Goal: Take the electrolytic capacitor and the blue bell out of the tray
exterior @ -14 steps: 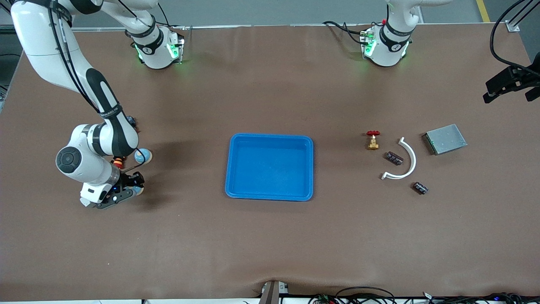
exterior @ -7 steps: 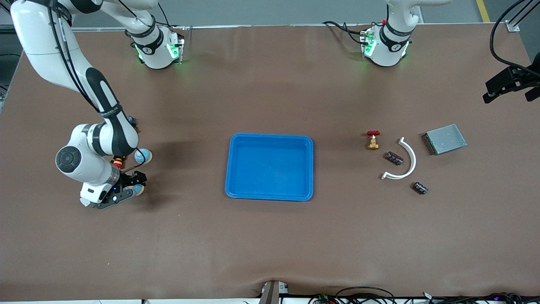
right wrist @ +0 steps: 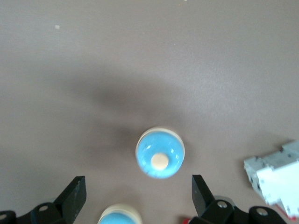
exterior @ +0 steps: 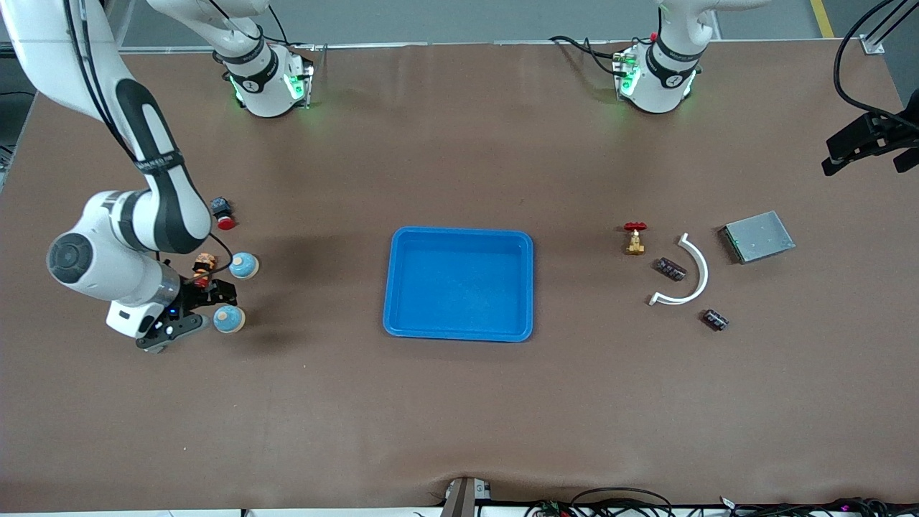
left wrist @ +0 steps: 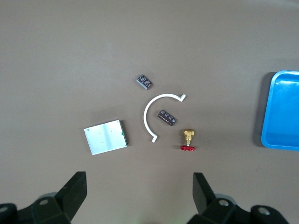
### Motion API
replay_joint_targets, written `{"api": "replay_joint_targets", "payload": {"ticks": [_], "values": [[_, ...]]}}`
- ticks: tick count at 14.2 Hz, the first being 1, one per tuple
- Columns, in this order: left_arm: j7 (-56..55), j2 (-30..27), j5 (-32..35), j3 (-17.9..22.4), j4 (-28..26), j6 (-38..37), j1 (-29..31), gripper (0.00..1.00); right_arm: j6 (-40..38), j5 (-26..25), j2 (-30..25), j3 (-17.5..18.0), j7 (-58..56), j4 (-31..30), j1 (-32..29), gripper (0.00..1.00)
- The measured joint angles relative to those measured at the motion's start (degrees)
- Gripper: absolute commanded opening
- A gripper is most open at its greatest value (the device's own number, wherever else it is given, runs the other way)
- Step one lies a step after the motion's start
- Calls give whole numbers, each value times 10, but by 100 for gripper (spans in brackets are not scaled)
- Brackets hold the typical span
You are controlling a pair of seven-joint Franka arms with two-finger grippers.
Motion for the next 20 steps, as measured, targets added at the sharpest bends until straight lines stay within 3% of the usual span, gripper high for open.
{"api": "replay_joint_targets", "payload": {"ticks": [4, 7, 12, 15, 20], "values": [[0, 0, 0, 0, 0, 0, 0, 100, -67, 2, -34, -3, 50, 25, -2, 100], [0, 0, 0, 0, 0, 0, 0, 100, -172, 3, -60, -4, 97, 59, -4, 100], [0, 0, 0, 0, 0, 0, 0, 100, -363, -7, -97, -4, 167, 181, -8, 100], [0, 0, 0, 0, 0, 0, 0, 100, -392, -46, -101, 0, 173, 220, -8, 100], [0, 0, 0, 0, 0, 0, 0, 100, -440, -56, -109, -1, 177, 273, -8, 100]]}}
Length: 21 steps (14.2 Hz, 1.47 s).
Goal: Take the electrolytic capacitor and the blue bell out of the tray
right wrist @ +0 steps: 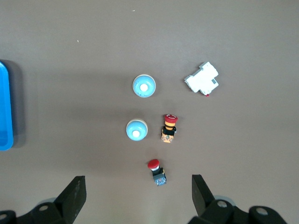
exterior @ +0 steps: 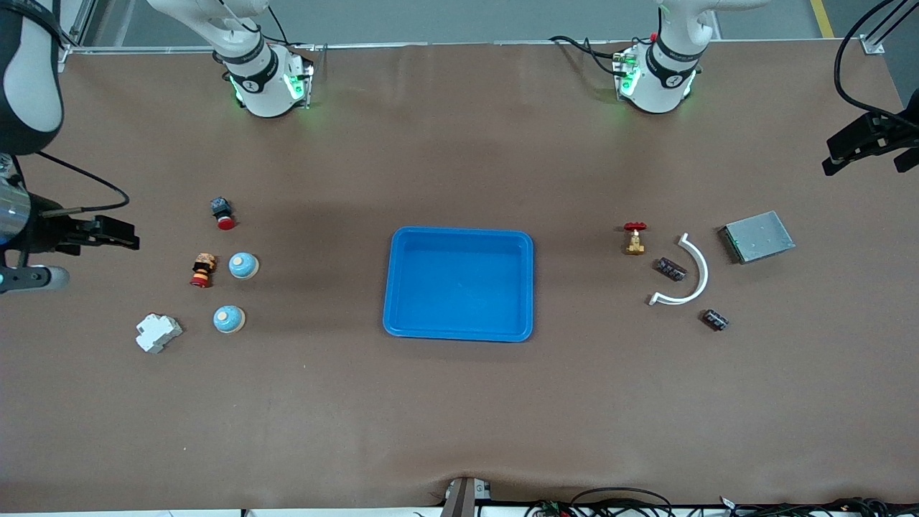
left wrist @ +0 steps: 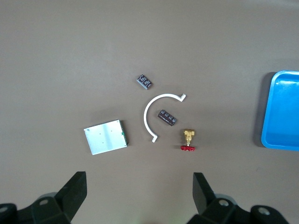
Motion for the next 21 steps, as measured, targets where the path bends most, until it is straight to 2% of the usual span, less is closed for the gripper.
{"api": "replay_joint_targets", "payload": {"ticks": [3, 9, 17, 21], "values": [[0, 0, 0, 0, 0, 0, 0, 100, -19, 0, -21, -1, 3, 25, 0, 100], [-8, 0, 0, -4, 0, -1, 0, 100, -44, 1, -85, 3, 44, 28, 8, 100], [-9, 0, 0, -4, 0, -1, 0, 100, -46, 3, -90, -11, 61, 27, 31, 100], [-9, 0, 0, -4, 0, 3, 0, 100, -27, 25, -90, -16, 69, 27, 31, 100]]}}
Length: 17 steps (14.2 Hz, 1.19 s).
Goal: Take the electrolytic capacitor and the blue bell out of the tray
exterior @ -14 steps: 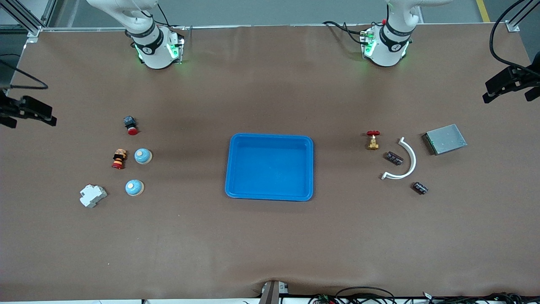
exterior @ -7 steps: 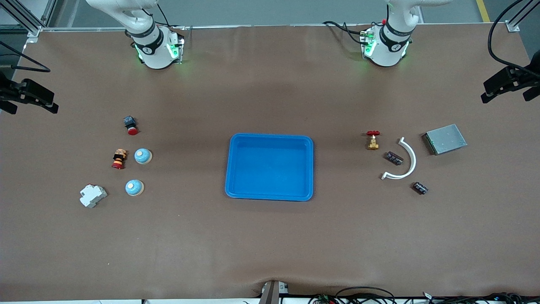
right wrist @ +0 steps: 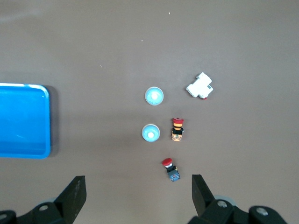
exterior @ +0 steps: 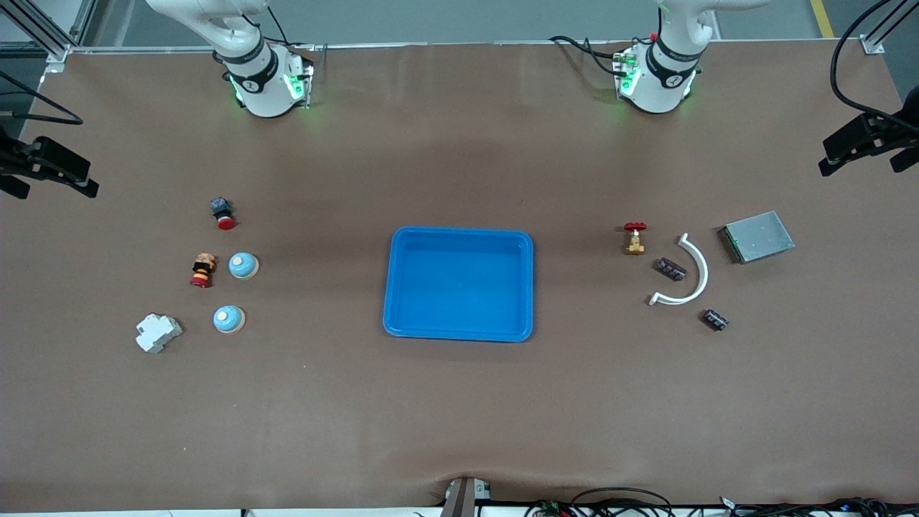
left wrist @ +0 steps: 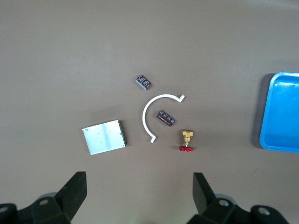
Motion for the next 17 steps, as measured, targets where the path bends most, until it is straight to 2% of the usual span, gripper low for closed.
{"api": "replay_joint_targets", "payload": {"ticks": [5, 17], "values": [[0, 0, 0, 0, 0, 5, 2, 100, 29, 4, 1, -3, 5, -4, 0, 100], [3, 2, 0, 0, -1, 9, 2, 100, 37, 4, 4, -3, 5, -17, 2, 100]]}}
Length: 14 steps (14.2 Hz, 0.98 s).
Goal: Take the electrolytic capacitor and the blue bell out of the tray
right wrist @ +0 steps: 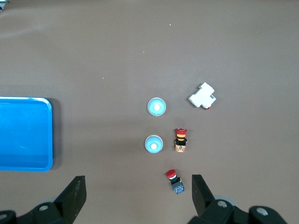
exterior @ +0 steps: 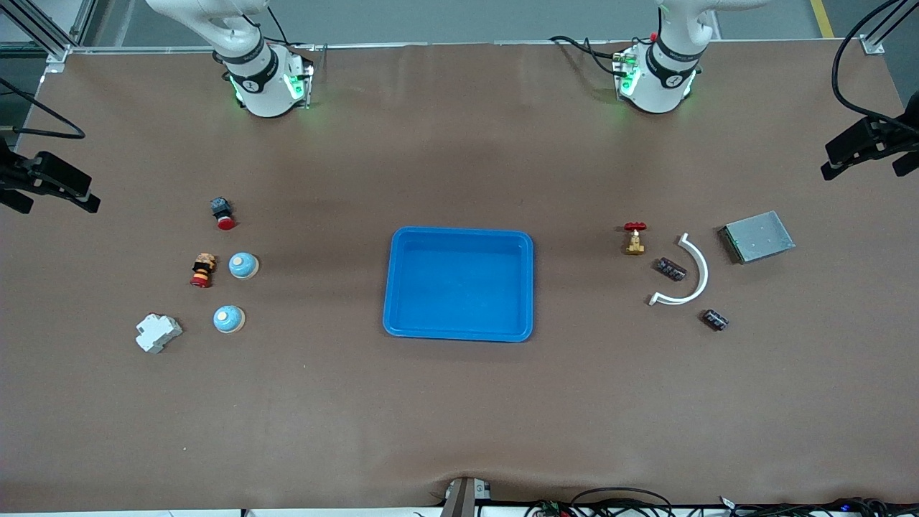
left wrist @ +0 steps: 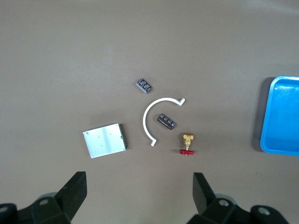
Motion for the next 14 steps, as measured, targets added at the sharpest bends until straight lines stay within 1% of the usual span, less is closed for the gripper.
{"api": "replay_joint_targets", "payload": {"ticks": [14], "values": [[2, 0, 0, 0, 2, 2, 0, 100, 0, 0, 0, 0, 0, -7, 3, 100]]}}
